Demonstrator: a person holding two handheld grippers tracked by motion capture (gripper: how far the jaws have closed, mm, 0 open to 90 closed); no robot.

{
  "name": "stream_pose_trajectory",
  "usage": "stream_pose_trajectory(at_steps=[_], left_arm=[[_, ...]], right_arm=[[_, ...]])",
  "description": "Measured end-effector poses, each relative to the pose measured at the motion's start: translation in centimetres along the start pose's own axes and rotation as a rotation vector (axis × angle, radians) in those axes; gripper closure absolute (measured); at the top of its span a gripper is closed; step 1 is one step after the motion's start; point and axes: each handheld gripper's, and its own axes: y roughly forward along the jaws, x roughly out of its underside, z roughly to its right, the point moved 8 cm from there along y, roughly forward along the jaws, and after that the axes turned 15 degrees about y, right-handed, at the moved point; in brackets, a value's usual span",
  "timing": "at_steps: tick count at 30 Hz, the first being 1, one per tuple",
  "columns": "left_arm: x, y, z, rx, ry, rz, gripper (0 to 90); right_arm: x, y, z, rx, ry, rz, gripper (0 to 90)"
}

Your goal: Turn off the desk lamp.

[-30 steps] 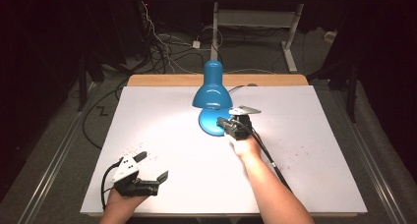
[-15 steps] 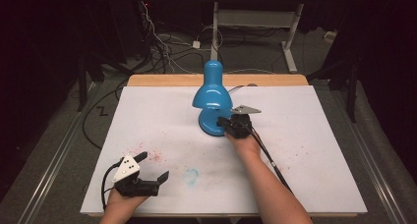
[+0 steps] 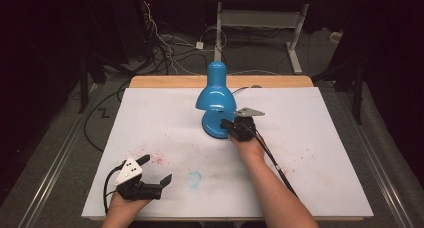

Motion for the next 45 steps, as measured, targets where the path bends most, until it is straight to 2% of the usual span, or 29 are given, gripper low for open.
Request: stream_pose_trajectory(at_steps=[4, 5, 9, 20, 28, 33, 45], left_arm=[[0.0, 0.0, 0.0, 0.0, 0.0, 0.0, 0.0], [0.0, 0.0, 0.0, 0.0, -0.001, 0.0, 0.0], [0.0, 0.0, 0.0, 0.002, -0.001, 0.001, 0.0], [-0.2, 0.2, 0.1, 0.015, -0.007, 0.017, 0.0], [-0.3, 0.1, 0.1, 0.012, -0.01, 0.021, 0.0], [-0.2, 0.3, 0.1, 0.016, -0.007, 0.015, 0.0], [0.0, 0.4, 0.4, 0.025, -0.009, 0.006, 0.0]], right_arm=[[-0.1, -0.2, 0.0, -0.002, -0.01, -0.003, 90.0], [-0.3, -0.3, -0.1, -0.007, -0.002, 0.004, 90.0], [-0.8, -1.0, -0.4, -0.008, -0.021, 0.019, 90.0], [-1.4, -4.2, -1.3, 0.009, -0.078, 0.034, 90.0], [-1.4, -5.7, -1.6, 0.004, -0.089, 0.048, 90.0], [-0.6, -6.5, -1.4, 0.003, -0.088, 0.047, 90.0], [3.1, -7.8, 0.0, 0.007, -0.076, 0.019, 90.0]])
